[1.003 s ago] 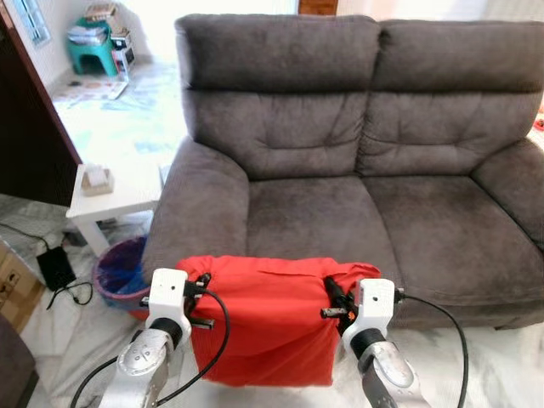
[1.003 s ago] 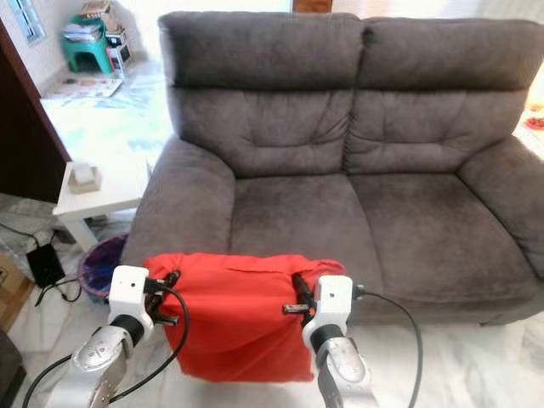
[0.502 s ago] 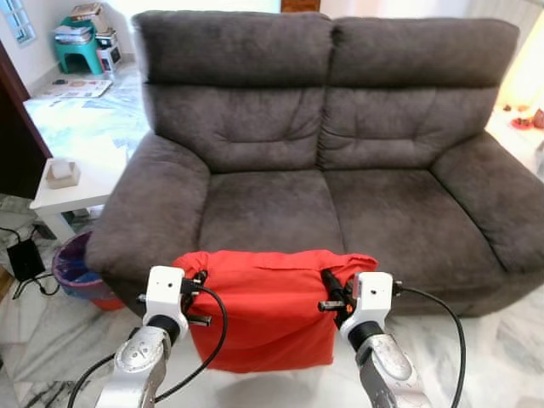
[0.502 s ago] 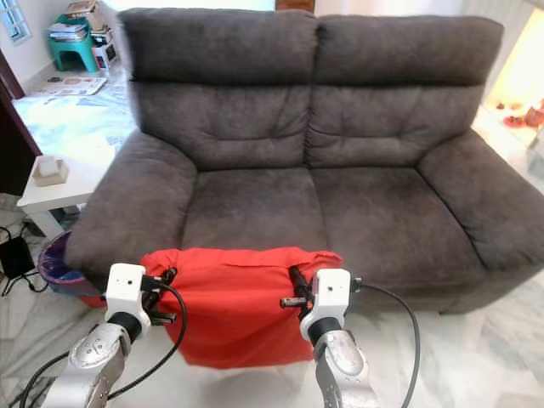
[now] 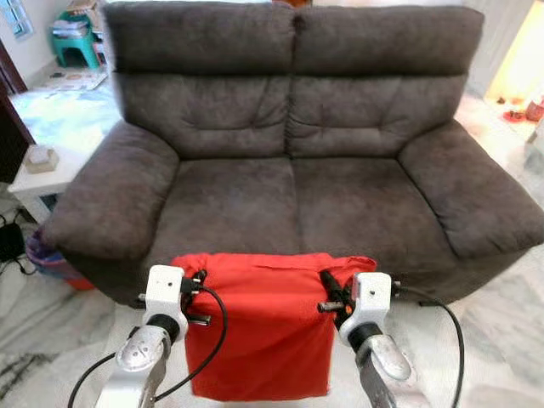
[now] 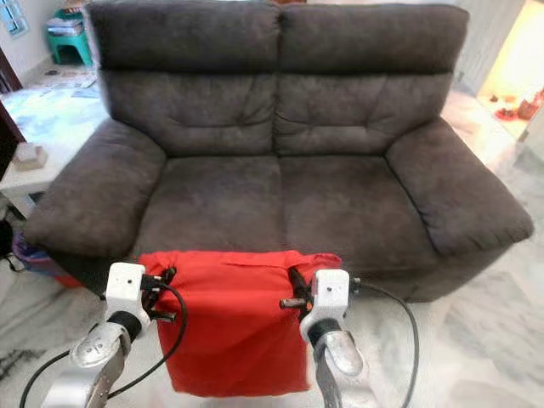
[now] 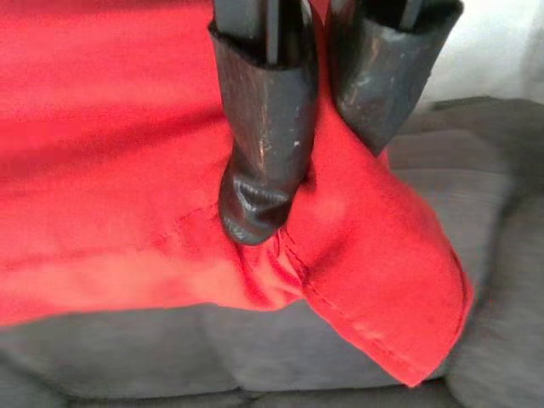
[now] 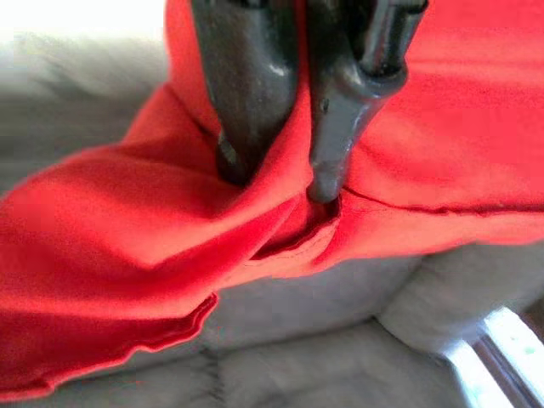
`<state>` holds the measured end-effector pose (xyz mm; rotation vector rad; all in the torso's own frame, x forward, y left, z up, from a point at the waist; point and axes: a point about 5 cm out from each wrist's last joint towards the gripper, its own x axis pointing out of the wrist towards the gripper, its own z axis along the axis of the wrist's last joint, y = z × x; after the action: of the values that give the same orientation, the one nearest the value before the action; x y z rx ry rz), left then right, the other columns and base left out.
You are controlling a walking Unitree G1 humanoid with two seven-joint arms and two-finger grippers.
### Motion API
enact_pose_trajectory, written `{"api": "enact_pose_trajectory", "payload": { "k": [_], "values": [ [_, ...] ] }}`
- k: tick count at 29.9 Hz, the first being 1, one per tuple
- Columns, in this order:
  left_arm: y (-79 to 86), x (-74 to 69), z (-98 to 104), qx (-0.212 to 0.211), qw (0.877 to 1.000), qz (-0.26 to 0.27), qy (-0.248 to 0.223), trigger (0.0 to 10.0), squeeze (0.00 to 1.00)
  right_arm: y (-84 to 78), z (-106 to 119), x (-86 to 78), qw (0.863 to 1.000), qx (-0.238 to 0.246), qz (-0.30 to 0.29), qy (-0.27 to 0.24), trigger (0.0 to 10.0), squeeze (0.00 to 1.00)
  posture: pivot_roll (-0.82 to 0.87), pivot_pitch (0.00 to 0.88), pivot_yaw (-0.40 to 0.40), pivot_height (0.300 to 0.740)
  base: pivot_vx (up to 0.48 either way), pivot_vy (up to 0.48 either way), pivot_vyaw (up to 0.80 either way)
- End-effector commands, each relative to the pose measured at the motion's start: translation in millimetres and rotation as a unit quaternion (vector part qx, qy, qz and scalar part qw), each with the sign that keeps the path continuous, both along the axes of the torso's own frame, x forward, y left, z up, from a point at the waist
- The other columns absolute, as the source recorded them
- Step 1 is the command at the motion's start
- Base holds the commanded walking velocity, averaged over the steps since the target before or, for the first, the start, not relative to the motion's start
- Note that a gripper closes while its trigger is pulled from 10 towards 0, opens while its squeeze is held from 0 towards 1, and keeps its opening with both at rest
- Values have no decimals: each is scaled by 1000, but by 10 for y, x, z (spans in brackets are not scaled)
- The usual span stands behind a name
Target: Move the pillow to the sofa from floor
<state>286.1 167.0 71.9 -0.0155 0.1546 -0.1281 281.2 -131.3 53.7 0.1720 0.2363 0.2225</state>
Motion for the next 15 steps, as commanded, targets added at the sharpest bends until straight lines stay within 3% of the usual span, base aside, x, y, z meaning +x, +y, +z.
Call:
{"api": "enact_pose_trajectory", "payload": {
  "k": [1,15],
  "values": [
    [125,43,150,18,999,16,-36,10000,0,22,252,117,998,12,-5,-60,10000,0,77,83,14,740,0,-364,0],
    [148,53,160,21,999,14,-36,10000,0,58,241,128,998,16,-2,-59,10000,0,83,60,21,740,0,-357,0]
  ]
}}
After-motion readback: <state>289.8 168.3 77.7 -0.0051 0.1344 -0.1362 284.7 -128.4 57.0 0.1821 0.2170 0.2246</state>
